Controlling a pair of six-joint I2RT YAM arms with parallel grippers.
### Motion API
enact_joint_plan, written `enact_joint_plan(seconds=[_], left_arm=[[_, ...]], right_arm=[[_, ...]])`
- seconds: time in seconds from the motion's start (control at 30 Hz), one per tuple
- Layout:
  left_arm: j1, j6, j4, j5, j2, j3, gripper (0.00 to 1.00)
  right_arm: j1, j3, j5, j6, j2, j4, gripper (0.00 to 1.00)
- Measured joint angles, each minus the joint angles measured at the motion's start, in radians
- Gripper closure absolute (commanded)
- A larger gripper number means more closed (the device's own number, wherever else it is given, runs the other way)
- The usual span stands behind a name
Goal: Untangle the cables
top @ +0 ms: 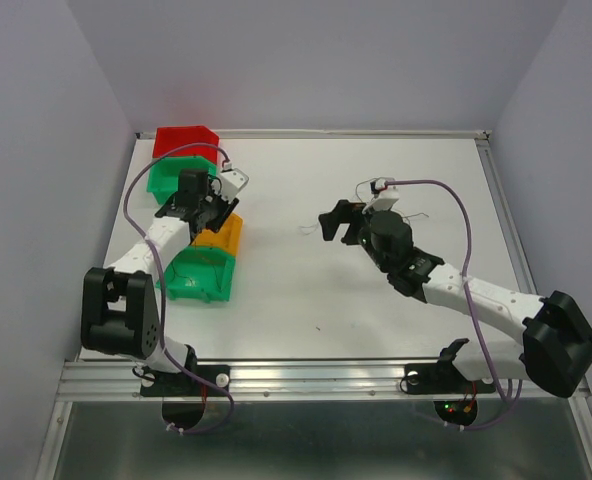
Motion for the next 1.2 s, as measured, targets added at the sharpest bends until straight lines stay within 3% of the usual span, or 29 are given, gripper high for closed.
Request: enact_joint_plan(seconds=[0.2, 0.33, 0.5, 0.63, 0.77, 0.93, 1.1, 1.2], left_arm=[[-0.002, 0.007, -0.025, 0.039, -0.117, 0.000, 0.37], [-0.058, 0.003, -0.037, 0.022, -0.139, 0.016, 0.37], [-0.183, -0.030, -0.081, -0.029, -0.119, 0.083, 0.36], [-0.223, -0.068, -0.103, -0.006, -0.098, 0.207, 0.36], [-0.223, -0.129, -0.024, 0.022, -0.088, 0.294, 0.34], [-0.223, -0.214, 0.142, 0.061, -0.095, 0.246, 0.32], [-0.223, -0.238, 0.275, 0.073, -0.163, 0.026, 0.32], [-0.223, -0.246, 0.309, 0.072, -0.174, -0.048, 0.32]], right_arm=[[0.000, 0.000, 0.001, -0.002, 0.002, -0.008, 0.01], [-0.006, 0.021, -0.001, -0.008, 0.034, -0.020, 0.02], [-0.033, 0.101, -0.034, -0.027, 0.175, -0.046, 0.03], [-0.051, 0.154, -0.060, -0.053, 0.294, -0.077, 0.00], [-0.056, 0.206, -0.061, -0.096, 0.396, -0.104, 0.00], [-0.059, 0.296, -0.048, -0.159, 0.518, -0.138, 0.02], [-0.059, 0.378, -0.025, -0.208, 0.612, -0.159, 0.10], [-0.059, 0.403, 0.007, -0.230, 0.648, -0.171, 0.31]])
